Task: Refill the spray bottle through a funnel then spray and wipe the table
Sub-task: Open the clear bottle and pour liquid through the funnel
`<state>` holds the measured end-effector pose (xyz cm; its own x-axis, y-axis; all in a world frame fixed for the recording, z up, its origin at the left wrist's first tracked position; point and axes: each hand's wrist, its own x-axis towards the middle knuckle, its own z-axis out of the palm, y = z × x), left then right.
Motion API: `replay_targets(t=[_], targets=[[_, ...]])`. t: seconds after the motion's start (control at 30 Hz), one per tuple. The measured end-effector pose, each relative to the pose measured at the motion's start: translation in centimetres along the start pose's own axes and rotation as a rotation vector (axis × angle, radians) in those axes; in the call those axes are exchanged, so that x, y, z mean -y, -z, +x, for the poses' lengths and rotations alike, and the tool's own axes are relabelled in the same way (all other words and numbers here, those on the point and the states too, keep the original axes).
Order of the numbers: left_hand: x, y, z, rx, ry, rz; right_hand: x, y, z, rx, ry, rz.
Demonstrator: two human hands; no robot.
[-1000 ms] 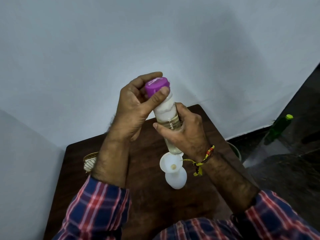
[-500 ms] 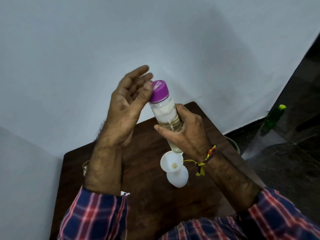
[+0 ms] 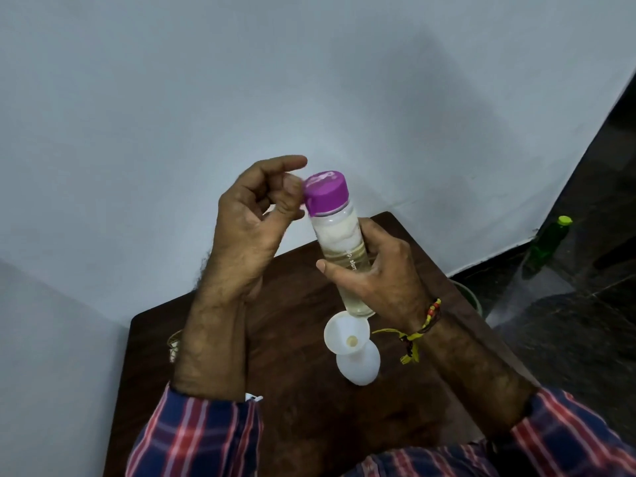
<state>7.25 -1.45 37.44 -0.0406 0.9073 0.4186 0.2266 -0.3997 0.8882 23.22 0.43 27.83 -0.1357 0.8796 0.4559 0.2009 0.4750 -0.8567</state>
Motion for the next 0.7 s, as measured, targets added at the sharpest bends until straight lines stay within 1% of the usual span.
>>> replay_targets(t=[0.1, 0.17, 0.3, 0.43, 0.47, 0.53, 0.7], targets=[[0.4, 0.7, 0.0, 0.161, 0.072, -0.183, 0.0, 0.2, 0.1, 0.022, -0.002, 0.027], [0.6, 0.7, -0.1, 0.24, 0.069, -0.171, 0.0, 0.4, 0.3, 0.036, 0.003, 0.024], [0.7, 0.2, 0.1, 0.226, 0.064, -0.104, 0.0, 0.4, 0.2, 0.084, 0.001, 0.048], [1.1, 0.3, 0.1, 0.24, 0.075, -0.141, -0.1, 0.4, 0.2, 0.098, 0.003, 0.041], [1.1, 0.3, 0.0, 0.236, 0.083, -0.149, -0.2, 0.4, 0.3, 0.097, 0.003, 0.032], [0.8, 0.1, 0.0, 0.176, 0.088, -0.131, -0.3, 0.4, 0.3, 0.087, 0.002, 0.016], [0.2, -1.5, 0.1, -0.046, 0.029, 0.066, -0.2, 0.1, 0.4, 0.059, 0.018, -0.012]])
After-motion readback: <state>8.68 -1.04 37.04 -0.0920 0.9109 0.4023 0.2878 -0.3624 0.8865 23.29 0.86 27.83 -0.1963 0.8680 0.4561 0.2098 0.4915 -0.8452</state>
